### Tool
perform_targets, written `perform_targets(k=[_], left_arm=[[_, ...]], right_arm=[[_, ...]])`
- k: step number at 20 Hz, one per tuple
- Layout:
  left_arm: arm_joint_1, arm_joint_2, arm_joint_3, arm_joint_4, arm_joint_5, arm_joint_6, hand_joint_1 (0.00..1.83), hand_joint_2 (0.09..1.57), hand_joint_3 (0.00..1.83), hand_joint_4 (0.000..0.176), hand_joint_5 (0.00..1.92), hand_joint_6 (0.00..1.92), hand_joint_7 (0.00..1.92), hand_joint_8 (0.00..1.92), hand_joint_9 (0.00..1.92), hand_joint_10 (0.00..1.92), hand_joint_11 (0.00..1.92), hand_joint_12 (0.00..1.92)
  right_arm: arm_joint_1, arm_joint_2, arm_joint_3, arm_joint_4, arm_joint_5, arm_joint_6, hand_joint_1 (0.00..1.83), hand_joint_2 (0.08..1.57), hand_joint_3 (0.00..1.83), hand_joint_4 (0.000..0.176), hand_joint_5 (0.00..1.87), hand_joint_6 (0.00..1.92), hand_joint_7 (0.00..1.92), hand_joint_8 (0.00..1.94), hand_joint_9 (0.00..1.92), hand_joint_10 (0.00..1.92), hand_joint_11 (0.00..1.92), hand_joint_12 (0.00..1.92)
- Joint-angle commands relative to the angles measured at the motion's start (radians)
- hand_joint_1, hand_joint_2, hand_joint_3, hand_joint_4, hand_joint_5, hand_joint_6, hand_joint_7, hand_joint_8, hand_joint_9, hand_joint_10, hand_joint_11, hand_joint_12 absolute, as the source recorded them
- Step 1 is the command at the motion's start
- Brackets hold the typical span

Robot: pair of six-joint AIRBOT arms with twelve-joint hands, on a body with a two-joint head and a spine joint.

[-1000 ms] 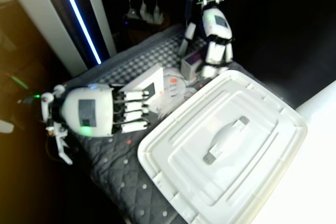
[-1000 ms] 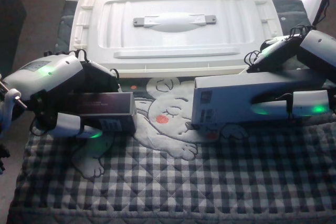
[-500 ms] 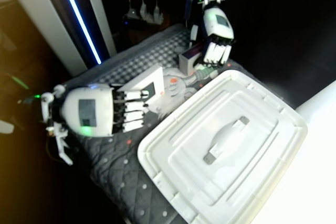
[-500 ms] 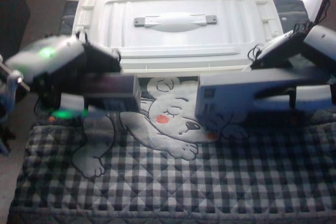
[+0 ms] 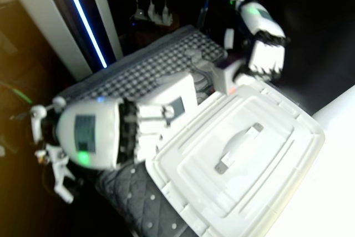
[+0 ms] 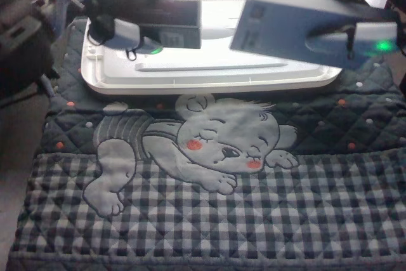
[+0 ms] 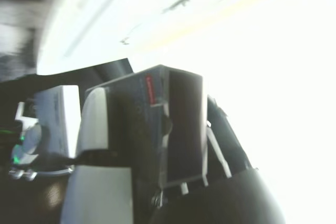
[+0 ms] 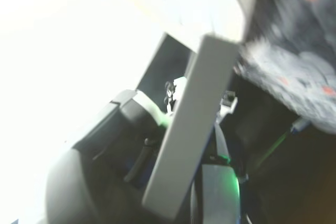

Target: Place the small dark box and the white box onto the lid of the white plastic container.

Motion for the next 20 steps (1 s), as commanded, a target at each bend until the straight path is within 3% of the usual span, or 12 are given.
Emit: perform_targets(k=[1,3,4,6,7,8,9,10,11,12,18,20], left_arm=[[-0.034,-0.002,0.025,-0.005,-0.065,-0.003,1.35,1.14,0.00,0.000,0.87,1.08,0.87,1.05,0.96,1.24,0.86,1.38],[-0.077,-0.035,0.077,0.016,-0.017,-0.003,1.37,1.14,0.00,0.000,0.87,1.09,0.87,1.08,0.93,1.24,0.78,1.33],[-0.096,-0.053,0.109,0.019,0.007,-0.003,1.36,1.16,0.00,0.000,0.86,1.08,0.84,1.16,0.85,1.34,0.69,1.36],[-0.131,-0.085,0.170,0.018,0.073,-0.003,1.34,1.17,0.00,0.000,0.85,1.13,0.85,1.11,0.82,1.40,0.62,1.44],[-0.132,-0.085,0.172,0.016,0.076,-0.003,1.21,1.11,0.00,0.000,0.58,0.65,0.58,0.48,0.46,0.71,0.17,1.34],[-0.136,-0.084,0.171,0.015,0.077,-0.003,1.10,1.07,0.00,0.092,0.39,0.27,0.34,0.13,0.24,0.26,0.03,0.87],[-0.138,-0.084,0.166,0.015,0.073,-0.001,0.97,0.96,0.00,0.159,0.14,0.08,0.07,0.03,0.05,0.05,0.01,0.17],[-0.138,-0.078,0.153,0.015,0.062,0.006,0.83,0.91,0.00,0.173,0.03,0.02,0.01,0.00,0.01,0.01,0.00,0.03],[-0.137,-0.075,0.143,0.015,0.058,0.013,0.82,0.89,0.00,0.175,0.00,0.00,0.00,0.00,0.00,0.00,0.00,0.01],[-0.136,-0.074,0.136,0.015,0.057,0.022,0.79,0.89,0.00,0.176,0.00,0.00,0.00,0.00,0.00,0.00,0.00,0.00],[-0.101,-0.056,0.094,0.019,0.027,0.038,0.71,0.82,0.00,0.158,0.00,0.00,0.00,0.00,0.00,0.00,0.00,0.00],[-0.095,-0.040,0.073,0.020,0.007,0.038,0.74,0.87,0.01,0.172,0.00,0.00,0.00,0.00,0.00,0.00,0.00,0.00]], right_arm=[[0.029,0.006,0.018,0.029,0.088,0.007,1.19,1.05,0.00,0.000,1.11,0.77,1.19,1.22,1.33,1.59,1.33,1.82],[0.062,-0.004,0.055,0.023,0.035,0.004,1.29,1.06,0.00,0.000,1.03,0.69,1.17,0.93,1.27,1.17,1.19,1.54],[0.071,-0.013,0.072,0.022,0.011,0.004,1.29,1.07,0.00,0.000,1.05,0.62,1.12,1.04,1.28,1.21,1.21,1.57],[0.090,-0.056,0.127,0.002,-0.061,0.004,1.18,1.10,0.00,0.000,1.00,0.92,0.95,1.36,1.08,1.60,1.08,1.82],[0.091,-0.064,0.135,-0.003,-0.071,0.004,1.23,1.14,0.00,0.000,0.96,0.85,0.91,1.35,0.79,1.29,0.68,1.71],[0.092,-0.069,0.137,-0.010,-0.080,0.004,1.19,1.08,0.00,0.000,0.76,0.45,0.68,0.90,0.61,1.05,0.42,1.59],[0.092,-0.069,0.135,-0.010,-0.079,0.004,0.99,1.01,0.00,0.044,0.33,0.13,0.25,0.32,0.20,0.54,0.08,1.42],[0.092,-0.068,0.132,-0.012,-0.079,0.004,0.85,0.94,0.00,0.150,0.07,0.02,0.05,0.06,0.04,0.11,0.02,0.49],[0.092,-0.069,0.131,-0.013,-0.079,0.004,0.77,0.91,0.00,0.171,0.01,0.00,0.01,0.01,0.01,0.02,0.00,0.10],[0.092,-0.069,0.130,-0.014,-0.079,0.004,0.69,0.92,0.00,0.175,0.00,0.00,0.00,0.00,0.00,0.00,0.00,0.02],[0.092,-0.065,0.101,-0.049,-0.067,0.004,0.64,0.87,0.00,0.176,0.00,0.00,0.00,0.00,0.00,0.00,0.00,0.00],[0.092,-0.053,0.081,-0.064,-0.056,0.004,0.61,0.85,0.00,0.176,0.00,0.00,0.00,0.00,0.00,0.00,0.00,0.00]])
